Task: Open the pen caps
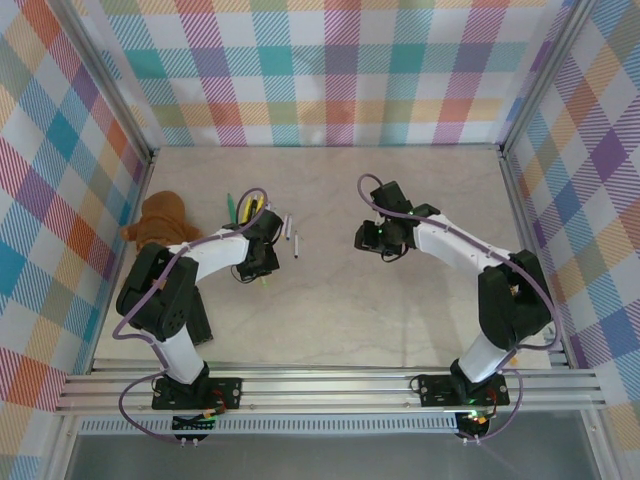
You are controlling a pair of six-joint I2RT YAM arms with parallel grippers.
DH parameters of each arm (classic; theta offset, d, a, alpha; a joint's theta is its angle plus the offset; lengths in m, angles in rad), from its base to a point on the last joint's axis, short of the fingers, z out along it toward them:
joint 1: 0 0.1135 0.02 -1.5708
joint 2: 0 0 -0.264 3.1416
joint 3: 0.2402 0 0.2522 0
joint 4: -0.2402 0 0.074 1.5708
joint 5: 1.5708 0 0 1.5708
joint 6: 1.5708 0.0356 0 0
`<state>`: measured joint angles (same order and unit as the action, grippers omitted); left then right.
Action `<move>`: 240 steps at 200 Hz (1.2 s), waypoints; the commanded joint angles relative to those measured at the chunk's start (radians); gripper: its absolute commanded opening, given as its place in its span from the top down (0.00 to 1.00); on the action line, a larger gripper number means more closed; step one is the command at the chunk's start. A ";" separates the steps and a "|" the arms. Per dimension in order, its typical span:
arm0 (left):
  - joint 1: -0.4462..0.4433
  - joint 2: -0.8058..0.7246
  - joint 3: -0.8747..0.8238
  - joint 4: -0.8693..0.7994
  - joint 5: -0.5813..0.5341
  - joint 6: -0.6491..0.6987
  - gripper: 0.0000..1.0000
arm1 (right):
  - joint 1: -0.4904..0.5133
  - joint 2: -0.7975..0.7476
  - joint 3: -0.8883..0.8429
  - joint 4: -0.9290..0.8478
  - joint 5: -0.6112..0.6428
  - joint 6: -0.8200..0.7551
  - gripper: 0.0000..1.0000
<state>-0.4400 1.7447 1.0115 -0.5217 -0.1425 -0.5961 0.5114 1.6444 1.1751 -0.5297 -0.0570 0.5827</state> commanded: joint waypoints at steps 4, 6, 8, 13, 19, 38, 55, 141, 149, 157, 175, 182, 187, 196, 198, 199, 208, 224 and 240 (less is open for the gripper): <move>-0.005 0.094 -0.032 0.135 0.109 0.025 1.00 | 0.006 0.021 0.009 0.034 -0.052 0.002 0.62; -0.004 0.092 -0.030 0.134 0.113 0.030 1.00 | 0.005 0.023 0.008 0.036 -0.055 0.003 0.62; -0.004 0.091 -0.029 0.135 0.117 0.034 1.00 | 0.005 0.023 0.008 0.038 -0.058 0.004 0.62; -0.006 0.087 -0.027 0.137 0.133 0.046 1.00 | 0.006 0.025 0.005 0.046 -0.068 0.006 0.62; -0.010 0.075 -0.027 0.140 0.152 0.062 1.00 | 0.006 0.028 0.002 0.053 -0.079 0.008 0.62; -0.034 0.020 -0.016 0.142 0.206 0.108 1.00 | 0.005 0.032 -0.006 0.082 -0.116 0.020 0.62; -0.063 -0.040 0.003 0.143 0.286 0.141 1.00 | 0.006 0.047 -0.009 0.108 -0.159 0.031 0.61; -0.189 -0.102 0.180 0.073 0.539 0.236 1.00 | 0.006 0.105 -0.082 0.344 -0.367 0.153 0.44; -0.196 -0.094 0.189 0.066 0.544 0.244 1.00 | 0.006 0.097 -0.088 0.354 -0.369 0.163 0.44; -0.202 -0.085 0.196 0.059 0.542 0.247 1.00 | 0.006 0.085 -0.094 0.359 -0.363 0.171 0.44; -0.214 -0.072 0.203 0.054 0.537 0.251 1.00 | 0.006 0.061 -0.103 0.357 -0.343 0.190 0.44; -0.218 -0.067 0.205 0.051 0.534 0.252 1.00 | 0.006 0.055 -0.108 0.357 -0.335 0.199 0.44; -0.221 -0.063 0.209 0.048 0.534 0.251 1.00 | 0.006 0.049 -0.110 0.356 -0.332 0.205 0.44; -0.223 -0.056 0.214 0.043 0.533 0.252 1.00 | 0.006 0.042 -0.111 0.338 -0.311 0.215 0.44; -0.223 -0.055 0.214 0.042 0.531 0.252 1.00 | 0.006 0.041 -0.111 0.336 -0.308 0.216 0.44; -0.223 -0.055 0.215 0.042 0.530 0.252 1.00 | 0.006 0.039 -0.111 0.333 -0.303 0.220 0.45; -0.224 -0.048 0.217 0.037 0.531 0.251 1.00 | 0.006 0.029 -0.113 0.323 -0.283 0.224 0.45; -0.226 -0.041 0.223 0.032 0.531 0.252 1.00 | 0.006 0.002 -0.134 0.332 -0.254 0.236 0.45; -0.227 -0.036 0.226 0.031 0.535 0.253 1.00 | 0.005 -0.014 -0.143 0.348 -0.266 0.246 0.45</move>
<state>-0.6518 1.6936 1.2060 -0.4561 0.3595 -0.3687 0.5114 1.6840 1.0496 -0.2169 -0.3367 0.7963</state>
